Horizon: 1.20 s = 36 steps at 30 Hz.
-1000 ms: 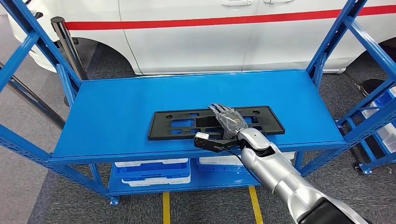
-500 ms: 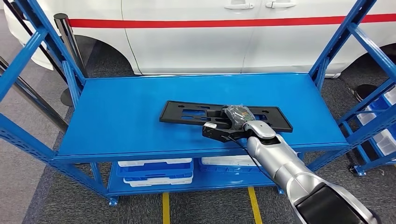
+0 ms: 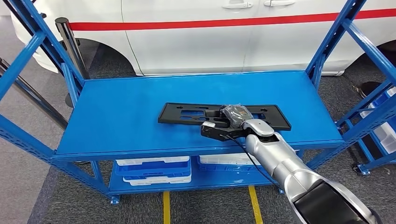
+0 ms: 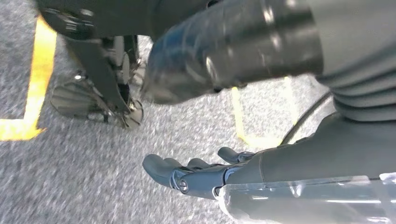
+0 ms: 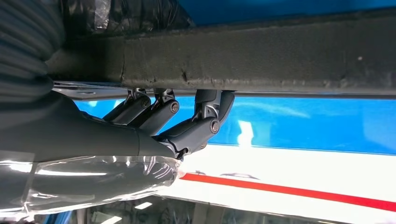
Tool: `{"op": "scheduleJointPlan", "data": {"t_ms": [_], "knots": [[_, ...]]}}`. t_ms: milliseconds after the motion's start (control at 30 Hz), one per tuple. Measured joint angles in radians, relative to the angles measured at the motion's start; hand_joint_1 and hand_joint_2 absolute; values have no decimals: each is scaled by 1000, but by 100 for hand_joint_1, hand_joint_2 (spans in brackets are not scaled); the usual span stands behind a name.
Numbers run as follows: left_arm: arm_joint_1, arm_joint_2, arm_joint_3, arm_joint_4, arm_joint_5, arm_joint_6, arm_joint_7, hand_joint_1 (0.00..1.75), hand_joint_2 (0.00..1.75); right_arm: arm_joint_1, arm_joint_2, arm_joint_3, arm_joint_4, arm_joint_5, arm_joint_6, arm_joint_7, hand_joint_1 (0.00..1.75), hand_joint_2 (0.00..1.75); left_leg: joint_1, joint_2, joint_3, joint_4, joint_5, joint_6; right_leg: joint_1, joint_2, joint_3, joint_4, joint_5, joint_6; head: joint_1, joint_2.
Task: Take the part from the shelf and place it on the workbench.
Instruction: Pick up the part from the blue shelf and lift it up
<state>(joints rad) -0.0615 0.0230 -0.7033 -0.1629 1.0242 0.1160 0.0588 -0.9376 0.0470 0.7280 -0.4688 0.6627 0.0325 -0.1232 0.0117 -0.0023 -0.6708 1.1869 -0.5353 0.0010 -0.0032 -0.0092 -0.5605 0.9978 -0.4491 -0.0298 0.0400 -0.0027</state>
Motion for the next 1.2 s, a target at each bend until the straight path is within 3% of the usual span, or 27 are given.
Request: {"op": "scheduleJointPlan", "data": {"t_ms": [67, 100, 167, 233, 267, 367, 433, 533, 567, 600, 633, 733, 800, 900, 967, 1033, 1067, 1100, 1133, 1200], "knots": [[2, 0, 0, 0, 0, 9, 10, 0, 175, 2, 2, 0, 3, 5, -12, 3, 175, 175, 4, 0, -40, 95, -33, -7, 0, -2, -2, 1, 0, 0, 0, 0], [2, 0, -1, 0, 1, 17, 15, 0, 175, 4, 2, 0, 4, 13, -31, 11, 175, 175, 6, 0, -37, 93, -22, -10, -1, -2, -2, 2, 0, 0, 0, 0], [2, 0, -1, 0, 3, 32, 29, 0, 175, 15, 4, 0, 5, 43, -99, 38, 175, 175, 12, 1, 19, -13, 39, -15, -4, -2, -2, 8, -4, 6, 0, 0], [1, 0, -1, 0, 5, 36, 46, 0, 175, 33, 6, 0, 1, 83, -198, 69, 175, 175, 13, -2, 77, -127, 78, -13, -3, -1, -9, 22, -10, 18, 0, 0], [2, -1, -2, 0, 6, 33, 55, 0, 175, 47, 7, 0, -5, 105, -255, 83, 175, 175, 12, -4, 88, -151, 83, -9, -1, -1, -13, 28, -11, 25, 1, 0], [3, -4, -10, 0, 1, 13, 84, 0, 175, 117, 2, 0, -45, 189, -455, 118, 175, 175, 7, -5, 82, -156, 88, 10, -2, 1, -22, 35, -10, 40, 1, 0], [2, -7, -17, 0, -4, 5, 94, 0, 175, 172, -6, -4, -95, 280, -585, 146, 175, 175, 9, -2, 78, -161, 96, 23, -5, 4, -39, 73, -48, 48, 2, 0], [0, -13, -27, 0, -10, 2, 98, 0, 175, 259, -25, -30, -189, 424, -699, 185, 175, 175, 5, 0, 63, -163, 104, 36, -8, 5, -108, 249, -156, 57, 2, 0], [0, -14, -30, 0, -10, 2, 100, 0, 175, 285, -29, -41, -216, 451, -711, 191, 175, 175, 3, 0, 58, -163, 107, 38, -9, 5, -123, 293, -171, 57, 2, 0], [0, -16, -33, 0, -10, 2, 101, 0, 175, 307, -33, -50, -240, 472, -717, 195, 175, 175, 1, 0, 54, -163, 110, 40, -9, 5, -122, 306, -167, 56, 2, 0], [0, -17, -36, 0, -11, 2, 102, 0, 175, 326, -35, -58, -261, 488, -718, 198, 175, 175, -1, -1, 50, -162, 113, 40, -9, 5, -102, 279, -146, 53, 2, 0], [0, -21, -44, 0, -14, 1, 106, 0, 175, 369, -41, -92, -334, 585, -719, 216, 175, 175, -4, -2, 41, -161, 123, 35, -3, 5, 13, 83, -75, 37, 1, 0], [0, -24, -49, 0, -18, 0, 109, 0, 175, 393, -43, -121, -382, 677, -721, 233, 175, 175, -4, 1, 39, -163, 132, 23, 6, 6, 40, 24, -64, 31, 1, 0], [0, -27, -58, 1, -23, -1, 113, 0, 175, 426, -43, -154, -434, 778, -724, 253, 175, 175, -1, 3, 31, -160, 131, 5, 6, 5, 30, 13, -42, 16, 1, 0], [-1, -28, -64, 2, -25, -1, 115, 0, 175, 447, -43, -169, -461, 804, -724, 260, 175, 175, 0, 3, 9, -104, 66, -2, 1, 2, 15, 7, -23, 0, 0, 0], [-2, -28, -68, 2, -25, -1, 116, 0, 175, 465, -43, -185, -484, 809, -724, 261, 175, 175, 1, 2, -24, 17, -28, -6, 4, 0, -8, 8, -7, -8, -2, 0], [-2, -28, -70, 2, -25, -1, 117, 0, 175, 472, -43, -192, -491, 809, -724, 261, 175, 175, 1, 2, -35, 75, -55, -9, 6, 0, -22, 10, 1, -9, -2, 0], [-2, -28, -70, 2, -25, -1, 117, 0, 175, 479, -43, -198, -497, 809, -724, 260, 175, 175, 1, 2, -34, 109, -60, -10, 7, 0, -36, 14, 9, -9, -2, 0], [-2, -28, -71, 2, -25, -1, 118, 0, 175, 485, -43, -202, -501, 808, -724, 258, 175, 175, 1, 2, -17, 110, -45, -10, 7, 0, -50, 19, 16, -8, -2, 0], [-3, -28, -71, 2, -25, -2, 119, 0, 175, 495, -43, -209, -510, 806, -724, 252, 175, 175, 1, 2, 64, 10, 4, -7, 7, 1, -77, 33, 27, -4, -2, 0]]}}
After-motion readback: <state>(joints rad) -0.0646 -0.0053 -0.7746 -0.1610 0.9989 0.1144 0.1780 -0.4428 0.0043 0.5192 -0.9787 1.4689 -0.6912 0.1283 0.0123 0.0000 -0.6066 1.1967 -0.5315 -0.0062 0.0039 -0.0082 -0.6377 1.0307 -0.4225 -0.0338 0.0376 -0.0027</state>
